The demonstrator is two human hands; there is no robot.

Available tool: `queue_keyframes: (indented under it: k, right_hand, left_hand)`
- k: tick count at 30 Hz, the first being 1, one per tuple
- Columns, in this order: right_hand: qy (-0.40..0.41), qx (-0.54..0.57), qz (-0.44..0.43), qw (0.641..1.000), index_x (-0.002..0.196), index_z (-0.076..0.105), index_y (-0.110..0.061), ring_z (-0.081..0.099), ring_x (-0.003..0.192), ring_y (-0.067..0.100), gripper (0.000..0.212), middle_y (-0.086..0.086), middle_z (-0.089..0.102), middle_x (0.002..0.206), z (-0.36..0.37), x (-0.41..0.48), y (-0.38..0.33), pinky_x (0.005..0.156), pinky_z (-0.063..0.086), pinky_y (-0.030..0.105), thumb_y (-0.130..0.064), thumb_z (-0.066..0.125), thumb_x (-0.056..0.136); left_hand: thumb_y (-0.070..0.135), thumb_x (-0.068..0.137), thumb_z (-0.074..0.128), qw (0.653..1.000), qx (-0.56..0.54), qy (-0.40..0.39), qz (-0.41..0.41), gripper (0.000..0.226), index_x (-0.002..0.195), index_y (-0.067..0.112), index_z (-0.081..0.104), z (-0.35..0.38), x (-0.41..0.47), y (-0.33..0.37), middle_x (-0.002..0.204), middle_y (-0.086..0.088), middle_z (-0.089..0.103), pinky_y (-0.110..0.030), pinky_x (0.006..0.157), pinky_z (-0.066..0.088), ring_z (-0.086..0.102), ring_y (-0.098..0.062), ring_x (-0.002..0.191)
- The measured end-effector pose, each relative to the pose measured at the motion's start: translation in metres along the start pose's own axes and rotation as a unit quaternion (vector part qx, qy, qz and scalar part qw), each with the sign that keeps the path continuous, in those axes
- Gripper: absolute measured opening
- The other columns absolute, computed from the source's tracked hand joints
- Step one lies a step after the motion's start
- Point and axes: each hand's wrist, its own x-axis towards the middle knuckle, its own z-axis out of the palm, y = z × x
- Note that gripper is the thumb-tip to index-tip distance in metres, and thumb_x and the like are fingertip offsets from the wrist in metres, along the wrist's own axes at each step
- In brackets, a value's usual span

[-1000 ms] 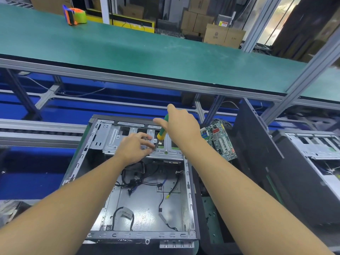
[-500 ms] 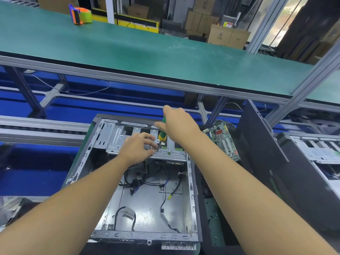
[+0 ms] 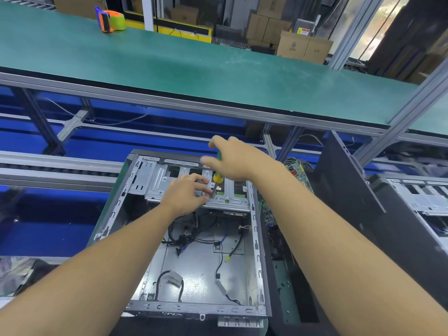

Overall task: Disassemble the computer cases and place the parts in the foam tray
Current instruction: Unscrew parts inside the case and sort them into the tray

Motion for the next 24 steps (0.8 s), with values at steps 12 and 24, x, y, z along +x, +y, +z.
queue_keyframes:
  k: [12,24]
  right_hand:
    - [-0.044,0.052,-0.02,0.998,0.093,0.055,-0.02,0.054,0.082,0.021,0.019,-0.001,0.053,0.1,-0.016,0.001,0.007,0.064,0.045,0.031,-0.003,0.049,0.09]
    - [-0.02,0.126,-0.026,0.991,0.108,0.048,-0.021,0.048,0.09,0.02,0.02,0.002,0.05,0.116,-0.006,0.005,-0.007,0.063,0.035,0.028,-0.01,0.052,0.092]
  left_hand:
    - [0.04,0.09,0.066,1.0,0.0,-0.001,-0.002,0.015,0.087,0.055,0.063,-0.001,-0.001,0.003,0.126,0.025,0.053,-0.043,0.105,0.039,0.045,-0.008,0.117]
    - [0.041,0.088,0.068,1.0,0.007,0.011,-0.004,0.01,0.093,0.048,0.073,0.001,-0.001,0.001,0.122,0.029,0.05,-0.038,0.105,0.035,0.044,-0.007,0.118]
